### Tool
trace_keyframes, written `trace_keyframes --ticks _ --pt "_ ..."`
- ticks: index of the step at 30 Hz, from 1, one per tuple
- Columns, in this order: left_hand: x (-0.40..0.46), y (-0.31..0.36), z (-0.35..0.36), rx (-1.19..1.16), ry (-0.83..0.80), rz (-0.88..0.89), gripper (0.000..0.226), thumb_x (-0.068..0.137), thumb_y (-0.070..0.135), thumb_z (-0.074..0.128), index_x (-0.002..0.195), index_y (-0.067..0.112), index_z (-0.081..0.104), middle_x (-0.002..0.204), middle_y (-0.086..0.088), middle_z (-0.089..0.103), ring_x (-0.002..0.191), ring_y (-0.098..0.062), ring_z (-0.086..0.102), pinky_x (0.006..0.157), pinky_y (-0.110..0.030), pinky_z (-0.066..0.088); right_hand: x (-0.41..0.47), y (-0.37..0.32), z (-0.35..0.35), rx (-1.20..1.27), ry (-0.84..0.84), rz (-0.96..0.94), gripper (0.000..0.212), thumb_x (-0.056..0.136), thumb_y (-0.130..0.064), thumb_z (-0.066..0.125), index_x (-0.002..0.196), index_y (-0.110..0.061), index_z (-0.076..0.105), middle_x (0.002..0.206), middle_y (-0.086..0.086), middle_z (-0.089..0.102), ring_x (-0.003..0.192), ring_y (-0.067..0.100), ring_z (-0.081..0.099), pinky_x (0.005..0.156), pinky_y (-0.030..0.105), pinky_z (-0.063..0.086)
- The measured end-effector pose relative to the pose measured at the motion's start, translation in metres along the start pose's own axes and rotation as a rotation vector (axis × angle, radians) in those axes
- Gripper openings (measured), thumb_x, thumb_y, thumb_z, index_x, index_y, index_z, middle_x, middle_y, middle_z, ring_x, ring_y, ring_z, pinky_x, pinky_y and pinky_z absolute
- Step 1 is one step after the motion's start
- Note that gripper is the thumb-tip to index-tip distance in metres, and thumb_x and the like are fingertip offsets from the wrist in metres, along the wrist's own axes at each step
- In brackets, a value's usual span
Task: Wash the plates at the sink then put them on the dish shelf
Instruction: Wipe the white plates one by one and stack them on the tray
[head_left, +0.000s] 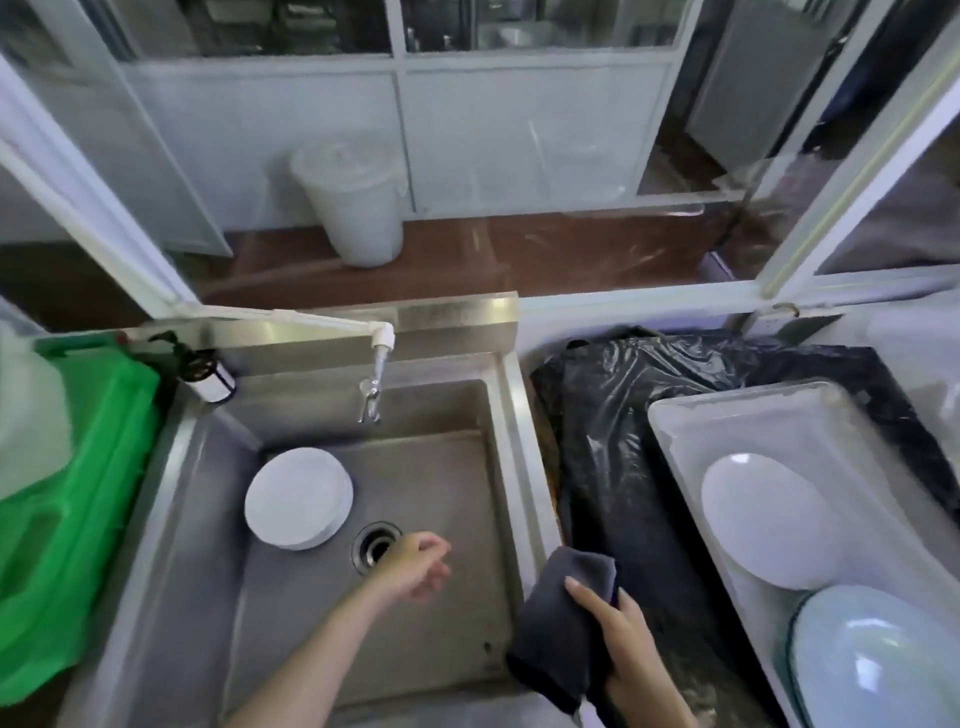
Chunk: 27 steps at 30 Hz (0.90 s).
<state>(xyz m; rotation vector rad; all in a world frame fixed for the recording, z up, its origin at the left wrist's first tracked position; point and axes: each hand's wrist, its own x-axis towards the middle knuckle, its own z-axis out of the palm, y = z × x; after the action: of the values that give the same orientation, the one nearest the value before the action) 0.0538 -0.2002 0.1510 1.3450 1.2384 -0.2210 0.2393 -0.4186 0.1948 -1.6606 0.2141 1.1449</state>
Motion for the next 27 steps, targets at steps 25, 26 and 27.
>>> trace_keyframes --ticks 25,26,27 --pt "0.192 -0.239 -0.21 -0.619 0.477 -0.428 0.058 0.098 0.06 0.056 0.084 0.006 0.07 0.075 -0.008 0.071 0.057 -0.025 0.061 0.061 -0.032 0.049 0.125 0.134 0.27 -0.158 0.008 0.146 0.04 0.088 -0.012 0.081 0.125 -0.005 0.065 0.107 0.016 0.074 0.098 0.036 0.07 0.086 0.045 0.058" --pt "0.198 -0.244 -0.211 -0.657 0.508 -0.442 0.059 0.097 0.06 0.058 0.082 0.004 0.068 0.075 -0.009 0.073 0.057 -0.026 0.063 0.06 -0.033 0.05 0.129 0.137 0.27 -0.171 0.013 0.142 0.039 0.088 -0.012 0.081 0.123 -0.004 0.065 0.103 0.014 0.074 0.095 0.034 0.069 0.08 0.041 0.057" --pt "0.203 -0.248 -0.21 -0.681 0.544 -0.441 0.057 0.097 0.057 0.06 0.081 0.003 0.066 0.075 -0.011 0.074 0.058 -0.027 0.065 0.059 -0.033 0.051 0.131 0.139 0.271 -0.189 0.016 0.136 0.038 0.088 -0.011 0.08 0.122 -0.005 0.064 0.099 0.012 0.073 0.091 0.031 0.069 0.075 0.038 0.056"
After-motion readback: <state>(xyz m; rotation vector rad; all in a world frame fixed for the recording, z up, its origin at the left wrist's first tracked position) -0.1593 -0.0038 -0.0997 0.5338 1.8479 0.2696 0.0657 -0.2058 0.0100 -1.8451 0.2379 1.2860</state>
